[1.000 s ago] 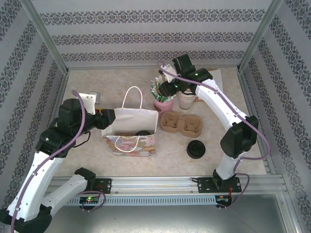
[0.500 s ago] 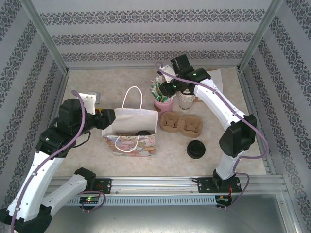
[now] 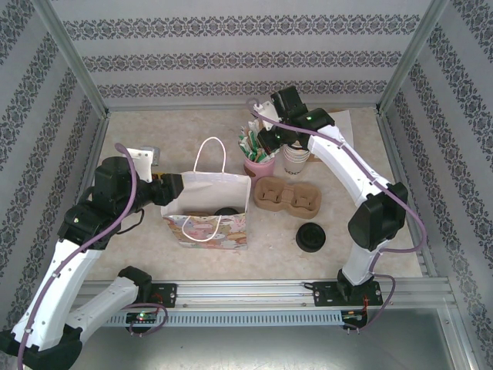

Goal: Pack the takeout coffee

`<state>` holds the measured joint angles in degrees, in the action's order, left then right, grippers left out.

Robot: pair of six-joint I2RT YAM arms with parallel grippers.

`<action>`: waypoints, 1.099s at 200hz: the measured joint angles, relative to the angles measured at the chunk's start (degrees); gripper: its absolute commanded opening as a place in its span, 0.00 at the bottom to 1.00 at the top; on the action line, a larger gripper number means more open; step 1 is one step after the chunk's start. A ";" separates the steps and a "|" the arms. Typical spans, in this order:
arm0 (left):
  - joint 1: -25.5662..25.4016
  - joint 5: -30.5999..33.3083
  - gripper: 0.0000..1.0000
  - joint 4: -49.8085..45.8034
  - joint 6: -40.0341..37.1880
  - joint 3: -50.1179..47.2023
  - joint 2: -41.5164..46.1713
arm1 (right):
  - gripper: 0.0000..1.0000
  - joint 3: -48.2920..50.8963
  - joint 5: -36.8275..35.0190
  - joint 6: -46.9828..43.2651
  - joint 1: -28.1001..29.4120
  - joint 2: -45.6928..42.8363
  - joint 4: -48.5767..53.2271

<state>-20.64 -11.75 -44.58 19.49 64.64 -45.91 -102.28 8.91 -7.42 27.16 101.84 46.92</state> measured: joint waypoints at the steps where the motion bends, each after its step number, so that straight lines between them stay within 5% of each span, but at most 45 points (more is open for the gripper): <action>1: 0.00 0.00 0.54 0.00 0.00 0.00 -0.02 | 0.00 0.00 -0.09 0.00 0.00 -0.04 0.00; 133: 0.00 0.00 0.53 0.44 1.14 -0.46 -0.15 | 0.00 0.85 -1.38 5.35 0.11 -27.93 -2.23; 220: 0.00 0.24 0.53 2.27 3.06 -1.64 -0.22 | 0.00 4.24 12.96 11.89 3.15 -44.04 -8.04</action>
<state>-20.64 -11.51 -42.30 22.55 63.00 -46.13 -98.04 21.87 4.47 30.30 57.80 38.87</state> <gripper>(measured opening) 0.530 0.065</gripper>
